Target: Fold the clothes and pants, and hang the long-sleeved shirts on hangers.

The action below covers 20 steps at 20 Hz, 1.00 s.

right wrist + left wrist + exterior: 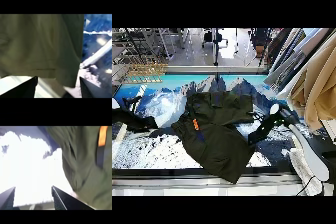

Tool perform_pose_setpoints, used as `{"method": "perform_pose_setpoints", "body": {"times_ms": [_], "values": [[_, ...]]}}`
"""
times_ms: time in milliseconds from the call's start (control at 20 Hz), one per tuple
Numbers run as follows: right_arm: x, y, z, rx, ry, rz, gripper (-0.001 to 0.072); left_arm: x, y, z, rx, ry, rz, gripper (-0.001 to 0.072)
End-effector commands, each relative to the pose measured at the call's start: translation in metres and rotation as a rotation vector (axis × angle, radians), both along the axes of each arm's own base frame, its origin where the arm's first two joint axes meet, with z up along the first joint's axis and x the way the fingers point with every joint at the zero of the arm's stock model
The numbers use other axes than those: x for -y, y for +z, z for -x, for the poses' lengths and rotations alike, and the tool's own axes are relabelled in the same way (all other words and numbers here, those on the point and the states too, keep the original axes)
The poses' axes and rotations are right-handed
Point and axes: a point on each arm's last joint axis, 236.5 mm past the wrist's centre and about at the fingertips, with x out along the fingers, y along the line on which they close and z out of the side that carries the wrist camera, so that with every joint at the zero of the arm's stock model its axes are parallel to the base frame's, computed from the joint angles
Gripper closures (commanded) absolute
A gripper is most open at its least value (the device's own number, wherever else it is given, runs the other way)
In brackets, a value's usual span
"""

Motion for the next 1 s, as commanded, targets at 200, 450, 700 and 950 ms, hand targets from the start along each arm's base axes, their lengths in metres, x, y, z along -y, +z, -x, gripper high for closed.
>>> {"method": "perform_pose_setpoints", "body": {"times_ms": [200,450,700,950], "values": [[0.032,-0.037,-0.056,0.326,0.070,0.363,0.0694,0.020,-0.016,0.027,-0.057,-0.017,0.065,0.0260],[0.124,0.074,-0.229,0.862,-0.548,0.407,0.0693,0.052,-0.035,0.017,-0.013,0.043,0.179,0.0261],[0.150,0.083,-0.176,0.459,-0.780,0.097,0.0176,0.107,-0.054,0.001,0.060,0.118,0.304,0.0196],[0.154,0.034,-0.024,0.020,-0.861,-0.034,0.0176,0.145,-0.062,0.001,0.071,0.103,0.300,0.0058]]}}
